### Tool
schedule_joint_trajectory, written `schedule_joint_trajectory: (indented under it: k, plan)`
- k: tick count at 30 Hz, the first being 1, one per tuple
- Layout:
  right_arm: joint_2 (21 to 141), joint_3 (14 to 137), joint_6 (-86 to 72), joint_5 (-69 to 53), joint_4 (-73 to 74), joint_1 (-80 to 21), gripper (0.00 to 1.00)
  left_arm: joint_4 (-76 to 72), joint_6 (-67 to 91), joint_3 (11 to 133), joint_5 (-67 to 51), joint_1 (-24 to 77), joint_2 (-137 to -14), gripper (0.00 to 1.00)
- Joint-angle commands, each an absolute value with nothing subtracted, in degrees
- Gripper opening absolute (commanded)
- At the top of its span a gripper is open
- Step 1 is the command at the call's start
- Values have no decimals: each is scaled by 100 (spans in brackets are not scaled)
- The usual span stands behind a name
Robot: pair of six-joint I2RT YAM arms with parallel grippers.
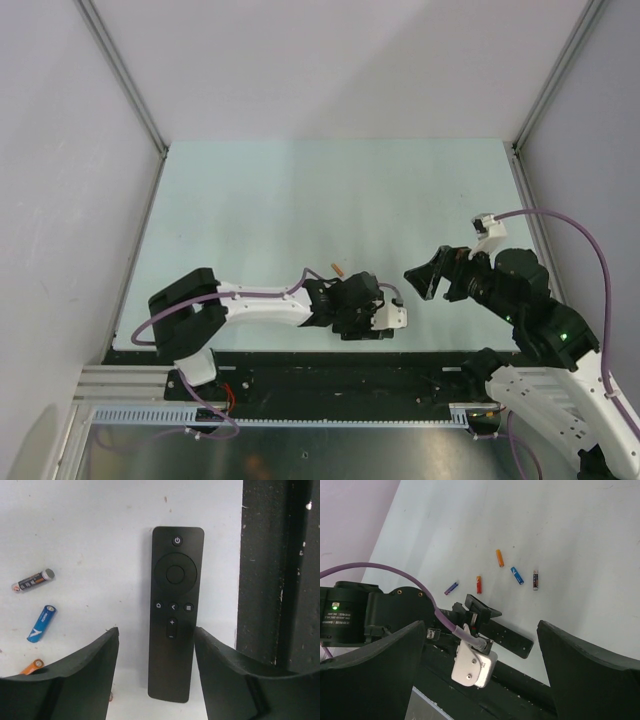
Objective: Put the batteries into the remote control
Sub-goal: Pick up the remote control from the center of the board.
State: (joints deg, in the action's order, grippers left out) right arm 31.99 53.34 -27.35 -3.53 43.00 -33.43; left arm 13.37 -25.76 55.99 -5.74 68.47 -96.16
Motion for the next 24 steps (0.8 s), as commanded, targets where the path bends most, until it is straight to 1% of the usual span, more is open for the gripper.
schedule_joint_trajectory:
  k: [1, 6, 12, 20, 24]
  plan:
    - [3103, 5555, -2751, -422, 4315, -3366, 100, 1002, -3050, 5871, -818, 6820, -9799, 65]
    - [3076, 5563, -2786, -422, 4350, -3366, 100, 976, -3024, 5871, -949, 6829, -9782, 65]
    - [3094, 5563, -2786, -334, 4412, -3366, 100, 967, -2980, 5819, -1063, 6829, -9800, 67]
    - [3164, 5555, -2830, -272, 4482, -3366, 100, 949, -2900, 5757, -1099, 6820, -9457, 75]
    - [3173, 5555, -2865, -272, 4474, -3366, 100, 958, -2936, 5704, -1089, 6829, -9597, 74]
